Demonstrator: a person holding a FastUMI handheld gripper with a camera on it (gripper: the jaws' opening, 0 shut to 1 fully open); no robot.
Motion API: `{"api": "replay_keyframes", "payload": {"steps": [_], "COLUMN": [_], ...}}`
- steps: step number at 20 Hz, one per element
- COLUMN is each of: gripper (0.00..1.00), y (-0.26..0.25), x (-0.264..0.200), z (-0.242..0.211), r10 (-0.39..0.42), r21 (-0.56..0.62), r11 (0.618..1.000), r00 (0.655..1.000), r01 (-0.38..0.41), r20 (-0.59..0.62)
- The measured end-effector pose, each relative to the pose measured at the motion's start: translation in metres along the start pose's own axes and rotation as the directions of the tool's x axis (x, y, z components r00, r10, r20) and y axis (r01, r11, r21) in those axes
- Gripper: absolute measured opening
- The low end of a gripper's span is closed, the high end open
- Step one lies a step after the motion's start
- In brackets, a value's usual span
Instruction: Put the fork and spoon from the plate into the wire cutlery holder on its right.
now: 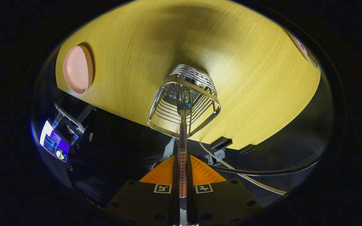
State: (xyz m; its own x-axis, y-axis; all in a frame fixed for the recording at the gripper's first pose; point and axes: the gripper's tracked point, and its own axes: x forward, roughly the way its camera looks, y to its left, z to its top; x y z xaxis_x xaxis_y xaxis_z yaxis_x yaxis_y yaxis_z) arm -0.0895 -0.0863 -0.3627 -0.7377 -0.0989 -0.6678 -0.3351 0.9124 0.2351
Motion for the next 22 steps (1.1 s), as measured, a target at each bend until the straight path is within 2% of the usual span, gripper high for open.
{"api": "replay_keyframes", "payload": {"steps": [4,6,7,11,13,15,17,22], "gripper": [0.21,0.42,0.63,0.86,0.98,0.99,1.00,1.00], "y": [0.000,0.001,0.002,0.004,0.007,0.015,0.024,0.058], "x": [-0.005,-0.003,-0.005,-0.012,-0.014,-0.022,-0.030,-0.056], "z": [0.003,0.006,0.006,-0.005,-0.006,-0.007,-0.008,-0.020], "r10": [0.014,0.029,0.042,0.055,0.046,0.043,0.027,-0.014], "r21": [-0.019,-0.033,-0.042,-0.036,-0.018,-0.003,0.006,-0.002], "r11": [1.000,0.999,0.999,0.998,0.999,0.999,0.999,1.000], "r00": [0.997,0.986,0.976,0.914,0.863,0.795,0.714,0.497], "r01": [-0.012,-0.024,-0.034,-0.044,-0.043,-0.051,-0.043,0.031], "r20": [0.079,0.162,0.212,0.402,0.502,0.605,0.700,0.868]}}
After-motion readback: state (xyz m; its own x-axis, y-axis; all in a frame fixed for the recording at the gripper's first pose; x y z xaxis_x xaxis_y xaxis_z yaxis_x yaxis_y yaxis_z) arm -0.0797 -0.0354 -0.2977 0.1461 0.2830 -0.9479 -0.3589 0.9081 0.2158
